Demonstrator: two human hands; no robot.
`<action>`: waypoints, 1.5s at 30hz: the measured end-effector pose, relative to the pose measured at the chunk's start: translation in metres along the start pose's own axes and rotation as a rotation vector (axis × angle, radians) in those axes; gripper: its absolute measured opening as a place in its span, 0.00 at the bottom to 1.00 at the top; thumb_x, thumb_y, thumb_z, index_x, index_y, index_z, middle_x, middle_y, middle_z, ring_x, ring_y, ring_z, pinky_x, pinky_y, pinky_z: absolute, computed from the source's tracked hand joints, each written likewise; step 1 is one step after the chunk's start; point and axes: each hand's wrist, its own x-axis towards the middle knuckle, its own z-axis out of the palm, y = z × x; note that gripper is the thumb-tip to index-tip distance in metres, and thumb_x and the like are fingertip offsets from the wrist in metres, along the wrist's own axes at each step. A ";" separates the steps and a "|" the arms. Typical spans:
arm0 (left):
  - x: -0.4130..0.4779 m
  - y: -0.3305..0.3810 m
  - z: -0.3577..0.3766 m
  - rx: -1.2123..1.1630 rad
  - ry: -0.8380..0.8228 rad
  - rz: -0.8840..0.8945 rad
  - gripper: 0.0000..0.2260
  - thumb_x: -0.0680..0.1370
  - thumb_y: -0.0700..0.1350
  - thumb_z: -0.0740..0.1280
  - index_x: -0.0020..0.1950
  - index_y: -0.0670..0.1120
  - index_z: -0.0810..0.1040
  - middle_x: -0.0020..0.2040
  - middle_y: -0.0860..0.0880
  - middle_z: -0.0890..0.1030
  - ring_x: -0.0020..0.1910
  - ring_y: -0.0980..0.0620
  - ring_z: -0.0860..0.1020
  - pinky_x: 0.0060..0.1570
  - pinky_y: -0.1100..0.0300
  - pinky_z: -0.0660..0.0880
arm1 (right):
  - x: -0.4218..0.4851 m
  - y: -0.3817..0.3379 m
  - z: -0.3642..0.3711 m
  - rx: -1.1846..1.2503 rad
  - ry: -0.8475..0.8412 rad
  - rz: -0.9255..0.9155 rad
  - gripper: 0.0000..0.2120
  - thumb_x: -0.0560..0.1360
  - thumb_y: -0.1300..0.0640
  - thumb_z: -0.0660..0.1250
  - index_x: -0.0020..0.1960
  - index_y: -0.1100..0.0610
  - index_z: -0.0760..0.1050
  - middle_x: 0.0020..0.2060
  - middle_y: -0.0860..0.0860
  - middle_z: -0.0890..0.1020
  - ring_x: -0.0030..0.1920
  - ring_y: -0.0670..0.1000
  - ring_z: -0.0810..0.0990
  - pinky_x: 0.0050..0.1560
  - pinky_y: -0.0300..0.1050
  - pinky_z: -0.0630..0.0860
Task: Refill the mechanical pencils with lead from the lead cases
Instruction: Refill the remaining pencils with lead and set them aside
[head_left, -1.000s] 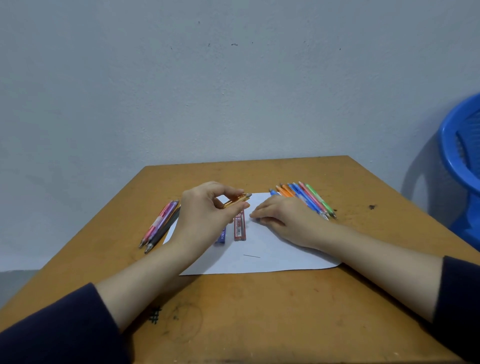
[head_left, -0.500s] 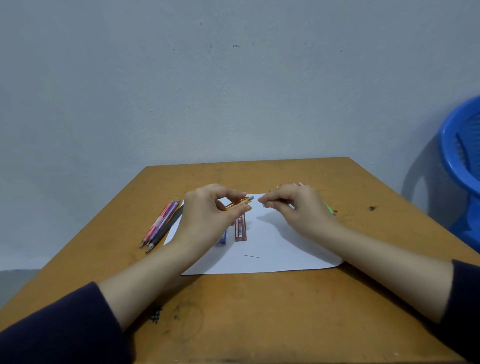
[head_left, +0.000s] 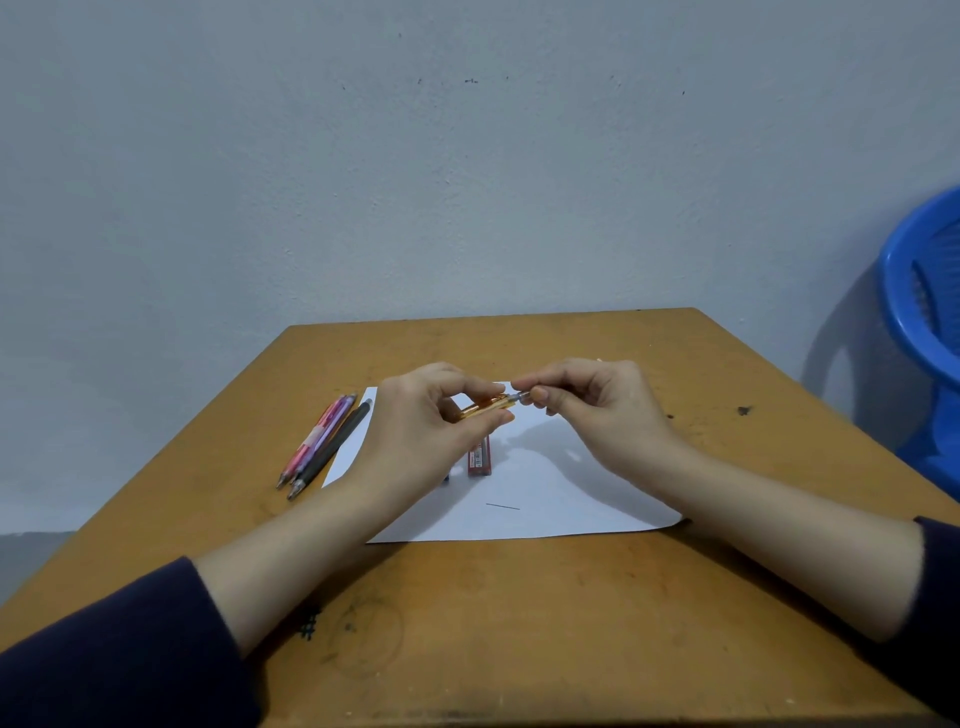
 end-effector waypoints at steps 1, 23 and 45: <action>0.000 0.000 0.000 -0.002 -0.003 0.002 0.08 0.68 0.43 0.78 0.45 0.53 0.84 0.41 0.54 0.83 0.31 0.52 0.79 0.32 0.66 0.72 | 0.000 -0.001 0.001 -0.009 -0.004 -0.004 0.13 0.74 0.69 0.67 0.47 0.52 0.81 0.37 0.45 0.82 0.38 0.38 0.78 0.42 0.30 0.72; -0.009 -0.002 0.013 -0.131 0.004 0.017 0.11 0.70 0.30 0.72 0.45 0.45 0.83 0.45 0.49 0.82 0.31 0.57 0.78 0.32 0.67 0.74 | -0.004 -0.001 0.002 0.217 0.081 0.213 0.08 0.72 0.65 0.70 0.46 0.55 0.82 0.28 0.42 0.81 0.33 0.39 0.75 0.43 0.25 0.71; -0.011 0.027 0.016 -0.603 -0.276 -0.594 0.09 0.78 0.42 0.66 0.50 0.37 0.82 0.45 0.38 0.84 0.41 0.43 0.84 0.38 0.60 0.80 | 0.030 -0.015 -0.005 1.140 0.077 0.653 0.09 0.81 0.51 0.55 0.54 0.49 0.74 0.31 0.51 0.73 0.29 0.49 0.76 0.36 0.47 0.78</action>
